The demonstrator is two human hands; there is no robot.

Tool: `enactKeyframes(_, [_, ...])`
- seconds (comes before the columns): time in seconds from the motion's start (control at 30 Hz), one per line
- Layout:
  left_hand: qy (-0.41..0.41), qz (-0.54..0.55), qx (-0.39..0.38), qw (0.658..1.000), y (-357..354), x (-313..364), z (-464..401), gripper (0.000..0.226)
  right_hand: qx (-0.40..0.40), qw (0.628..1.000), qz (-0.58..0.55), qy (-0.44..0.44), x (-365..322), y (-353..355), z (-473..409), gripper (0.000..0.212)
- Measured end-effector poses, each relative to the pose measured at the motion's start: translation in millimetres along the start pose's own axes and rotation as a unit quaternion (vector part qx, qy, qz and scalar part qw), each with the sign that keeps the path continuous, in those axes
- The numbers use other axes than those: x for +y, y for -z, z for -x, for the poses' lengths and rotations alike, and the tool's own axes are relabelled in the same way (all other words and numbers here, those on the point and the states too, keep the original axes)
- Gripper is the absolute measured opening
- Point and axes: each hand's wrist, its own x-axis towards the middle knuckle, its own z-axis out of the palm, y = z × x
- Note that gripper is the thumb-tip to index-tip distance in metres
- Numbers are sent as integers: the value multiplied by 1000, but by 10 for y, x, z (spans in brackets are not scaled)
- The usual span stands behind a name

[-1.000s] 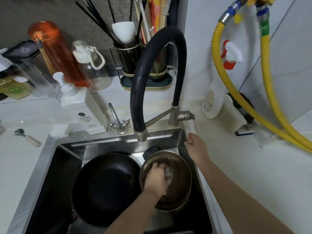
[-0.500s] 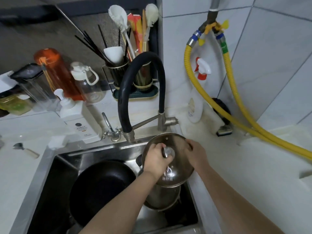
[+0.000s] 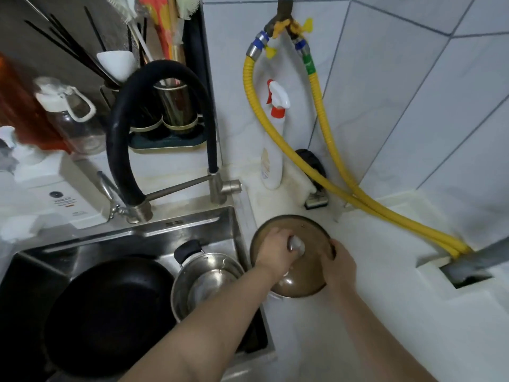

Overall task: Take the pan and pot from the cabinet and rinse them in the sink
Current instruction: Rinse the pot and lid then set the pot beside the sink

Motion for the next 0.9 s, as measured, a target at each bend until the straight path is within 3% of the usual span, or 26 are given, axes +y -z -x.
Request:
enactKeyframes(0.5, [8, 50, -21, 998, -129, -134, -46, 58, -10, 999, 46, -14, 39, -89, -34, 46])
enactKeyframes(0.6, [36, 50, 5, 998, 10, -329, 121, 60, 15, 998, 24, 48, -224, -132, 43, 44])
enactKeyframes(0.73, [98, 47, 65, 992, 230, -885, 481, 42, -6, 985, -6, 174, -636, -297, 306, 43])
enactKeyframes(0.9, [237, -22, 99, 966, 499, -1783, 977, 32, -128, 950, 14, 283, -886, -845, 728, 34])
